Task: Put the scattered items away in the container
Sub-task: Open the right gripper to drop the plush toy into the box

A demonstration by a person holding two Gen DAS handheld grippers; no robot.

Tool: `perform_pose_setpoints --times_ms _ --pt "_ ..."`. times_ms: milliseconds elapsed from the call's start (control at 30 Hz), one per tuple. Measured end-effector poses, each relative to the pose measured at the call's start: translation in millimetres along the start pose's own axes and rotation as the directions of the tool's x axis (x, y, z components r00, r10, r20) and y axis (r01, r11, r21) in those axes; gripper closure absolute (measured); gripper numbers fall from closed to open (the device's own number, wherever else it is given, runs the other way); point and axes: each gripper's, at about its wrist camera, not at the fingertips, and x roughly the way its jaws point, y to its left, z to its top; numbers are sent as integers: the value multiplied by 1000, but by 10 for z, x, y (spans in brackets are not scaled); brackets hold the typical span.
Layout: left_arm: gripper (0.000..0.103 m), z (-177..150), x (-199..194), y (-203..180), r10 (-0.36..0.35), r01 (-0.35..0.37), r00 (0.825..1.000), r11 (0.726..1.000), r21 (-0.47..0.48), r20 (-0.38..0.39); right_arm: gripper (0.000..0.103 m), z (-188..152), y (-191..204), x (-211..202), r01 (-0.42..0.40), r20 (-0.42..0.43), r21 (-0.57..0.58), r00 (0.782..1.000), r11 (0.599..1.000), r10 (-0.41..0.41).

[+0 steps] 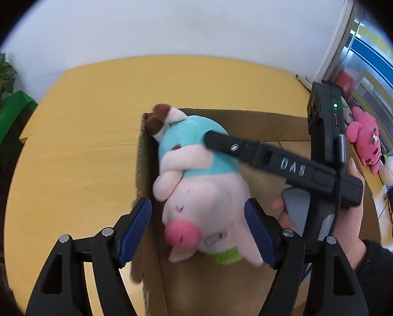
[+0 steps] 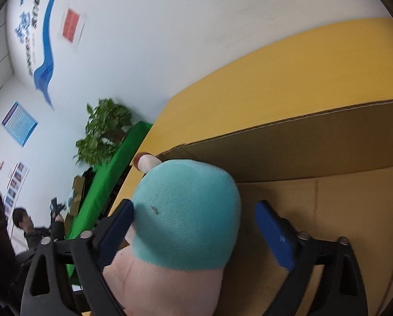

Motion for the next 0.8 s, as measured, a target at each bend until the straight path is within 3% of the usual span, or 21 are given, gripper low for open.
perform_pose_setpoints --times_ms 33,100,200,333,500,667,800 --pt "30 -155 -214 -151 8 -8 1000 1000 2 18 5 12 1 -77 0 11 12 1000 1000 -1" --pt "30 -239 -287 86 21 -21 999 1000 0 50 5 32 72 -305 9 34 5 999 1000 -10" --pt "30 97 -206 170 23 -23 996 1000 2 92 5 15 324 -761 48 50 -72 998 996 -45" --pt "26 -373 -427 240 24 -29 989 999 31 143 2 -173 749 -1451 161 33 -201 987 966 -158" --pt "26 -797 -212 70 7 -13 991 999 44 136 0 -720 966 -2312 334 64 -339 941 880 -332" --pt "26 -1139 -39 71 -3 5 996 1000 -25 94 0 -1327 674 -2908 457 122 -299 889 838 -442" --pt "26 -1218 -218 -64 34 -29 987 999 -31 154 0 -1662 508 -3163 504 170 -267 864 821 -474"
